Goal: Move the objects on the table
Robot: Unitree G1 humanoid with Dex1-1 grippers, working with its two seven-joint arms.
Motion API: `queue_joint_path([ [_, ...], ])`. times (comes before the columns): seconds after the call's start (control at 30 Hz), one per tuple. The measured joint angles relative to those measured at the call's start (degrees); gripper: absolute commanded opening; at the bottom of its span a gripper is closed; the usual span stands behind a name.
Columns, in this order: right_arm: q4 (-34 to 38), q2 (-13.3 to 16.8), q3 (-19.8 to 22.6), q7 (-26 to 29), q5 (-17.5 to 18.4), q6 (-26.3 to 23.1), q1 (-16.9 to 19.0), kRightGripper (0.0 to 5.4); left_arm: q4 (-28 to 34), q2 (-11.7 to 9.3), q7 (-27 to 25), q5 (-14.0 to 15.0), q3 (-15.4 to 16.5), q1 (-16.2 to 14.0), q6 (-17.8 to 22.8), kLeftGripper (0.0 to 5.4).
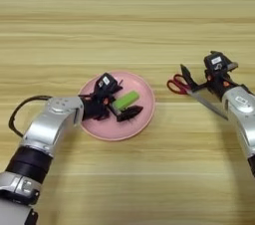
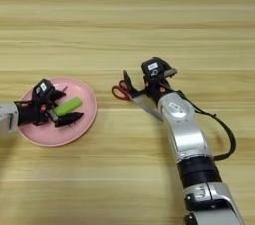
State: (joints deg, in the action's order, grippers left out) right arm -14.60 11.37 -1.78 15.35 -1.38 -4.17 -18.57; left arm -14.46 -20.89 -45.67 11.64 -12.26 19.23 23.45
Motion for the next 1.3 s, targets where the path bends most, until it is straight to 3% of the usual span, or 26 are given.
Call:
queue_joint_path([
  [1.17, 0.5, -0.4, 0.3, 0.0, 1.3, -0.6, 0.0, 5.4, -2.9, -0.3, -2.4, -2.7, -1.5, 2.9, -0.1, 5.36],
  [1.3, 0.8, -0.4, 0.3, -0.1, 1.5, -1.2, 0.0, 5.4, -3.0, -0.3, -2.5, -2.7, -1.5, 2.9, -0.1, 5.08],
])
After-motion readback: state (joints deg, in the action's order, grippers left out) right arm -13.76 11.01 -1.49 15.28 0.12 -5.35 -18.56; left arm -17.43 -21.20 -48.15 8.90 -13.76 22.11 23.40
